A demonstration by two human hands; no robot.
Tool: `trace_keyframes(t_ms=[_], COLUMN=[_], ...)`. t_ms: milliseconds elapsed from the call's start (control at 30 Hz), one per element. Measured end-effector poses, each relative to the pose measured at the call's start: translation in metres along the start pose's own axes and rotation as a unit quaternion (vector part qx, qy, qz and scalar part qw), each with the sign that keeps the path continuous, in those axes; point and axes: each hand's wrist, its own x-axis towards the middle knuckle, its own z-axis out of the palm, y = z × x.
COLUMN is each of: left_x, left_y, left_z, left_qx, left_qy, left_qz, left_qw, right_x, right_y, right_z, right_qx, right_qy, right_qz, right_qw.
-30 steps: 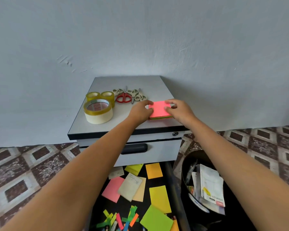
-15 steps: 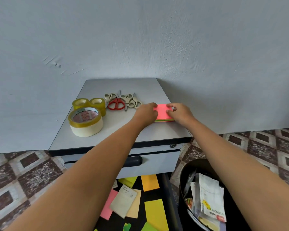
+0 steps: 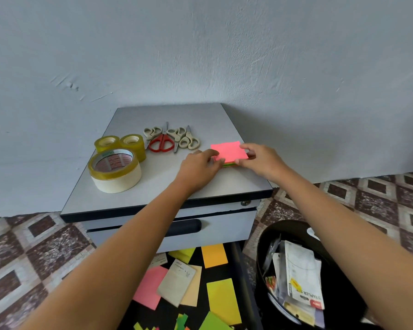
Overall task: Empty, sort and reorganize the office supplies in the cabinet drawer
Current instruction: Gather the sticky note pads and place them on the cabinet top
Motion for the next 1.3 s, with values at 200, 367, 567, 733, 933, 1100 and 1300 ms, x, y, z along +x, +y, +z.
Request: trace_keyframes(t_ms=[200,367,567,733,933,1100,1300], left_x=[0.0,0.004,0.01,0.012,0.014,0.014,0.003], left_y=[0.004,0.004,0.006,0.004,0.006,0.006,0.01], left_z=[0.0,0.0,0.004,0.002,0.001,-0.001,-0.004], left_qx=[0.01,-0.001,0.03,0.033,0.039,0.023,-0.013], left_qy=[0.011,0.015,0.005,-0.004,-0.001,-0.008,0.012], left_qz=[0.003,-0.012,-0.015,-0.005,-0.011,-0.016,-0.012], left_qw=[1.0,1.0,0.999,0.999,0.999,1.0,1.0], right_x=[-0.002,0.001,0.006,0.007,0.011,0.011,0.002], right_y=[0.004,0.003,-0.002,-0.002,-0.004,-0.003,-0.005], right_z=[0.006,0.007,0.012,0.013,0.015,0.016,0.012], right_qx=[-0.006,-0.001,-0.02,-0.033,-0.029,-0.019,0.047], right_qy=[0.03,0.052,0.071,0.065,0.071,0.072,0.086], right_qz=[-0.005,-0.005,-0.005,-0.016,-0.014,-0.011,0.015], right_qw=[1.0,0.999,0.997,0.997,0.997,0.997,0.995])
